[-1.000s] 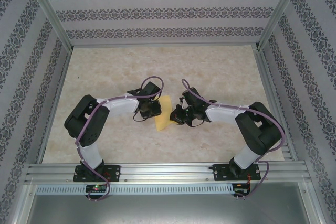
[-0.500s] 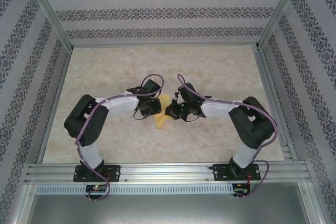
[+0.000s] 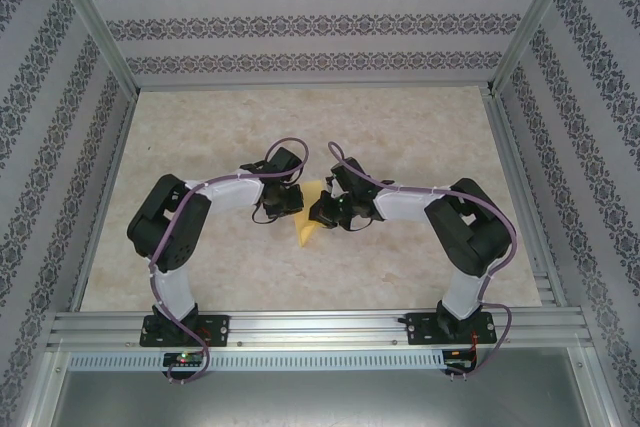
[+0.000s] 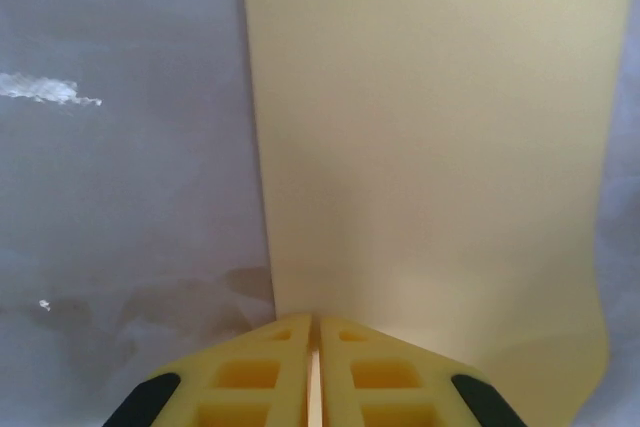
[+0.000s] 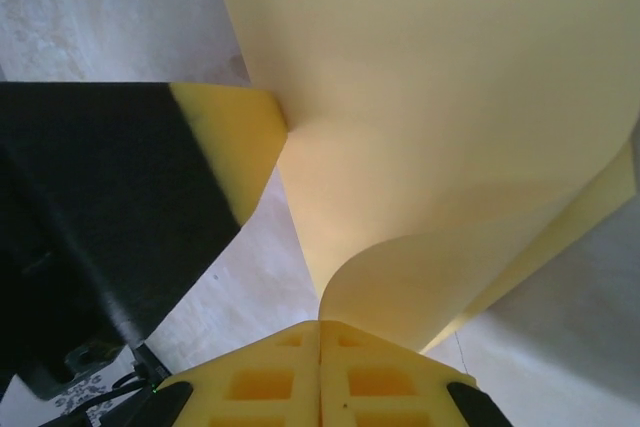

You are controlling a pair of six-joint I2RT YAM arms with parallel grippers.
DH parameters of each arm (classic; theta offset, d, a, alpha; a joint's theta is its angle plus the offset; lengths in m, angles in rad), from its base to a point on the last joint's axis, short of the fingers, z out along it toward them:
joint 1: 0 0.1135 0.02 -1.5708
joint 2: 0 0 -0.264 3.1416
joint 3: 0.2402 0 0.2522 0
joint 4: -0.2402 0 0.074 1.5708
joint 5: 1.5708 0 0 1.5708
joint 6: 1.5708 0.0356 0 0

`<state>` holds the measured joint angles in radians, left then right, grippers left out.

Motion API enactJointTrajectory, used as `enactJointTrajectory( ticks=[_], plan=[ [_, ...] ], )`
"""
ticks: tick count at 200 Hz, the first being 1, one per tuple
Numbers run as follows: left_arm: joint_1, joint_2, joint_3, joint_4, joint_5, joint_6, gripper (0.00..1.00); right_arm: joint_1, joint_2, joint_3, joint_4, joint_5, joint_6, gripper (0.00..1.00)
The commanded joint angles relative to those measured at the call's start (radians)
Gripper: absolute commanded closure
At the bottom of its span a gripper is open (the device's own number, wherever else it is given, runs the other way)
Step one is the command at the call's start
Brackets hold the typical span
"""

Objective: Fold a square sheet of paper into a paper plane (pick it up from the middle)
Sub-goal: Third fold the triangle at the center of the table.

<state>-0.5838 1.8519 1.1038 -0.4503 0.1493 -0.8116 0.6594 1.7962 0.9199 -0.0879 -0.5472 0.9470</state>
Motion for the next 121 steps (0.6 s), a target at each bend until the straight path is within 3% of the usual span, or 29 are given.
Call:
enactJointTrajectory(
  ticks=[1,121],
  plan=[
    [0.005,0.021,0.021,-0.002,0.006,0.024,0.89,0.009,0.021,0.032,-0.013,0.018,-0.026,0.92],
    [0.006,0.028,0.008,0.001,0.016,0.023,0.9,0.013,0.077,0.084,-0.033,0.029,-0.043,0.87]
  ],
)
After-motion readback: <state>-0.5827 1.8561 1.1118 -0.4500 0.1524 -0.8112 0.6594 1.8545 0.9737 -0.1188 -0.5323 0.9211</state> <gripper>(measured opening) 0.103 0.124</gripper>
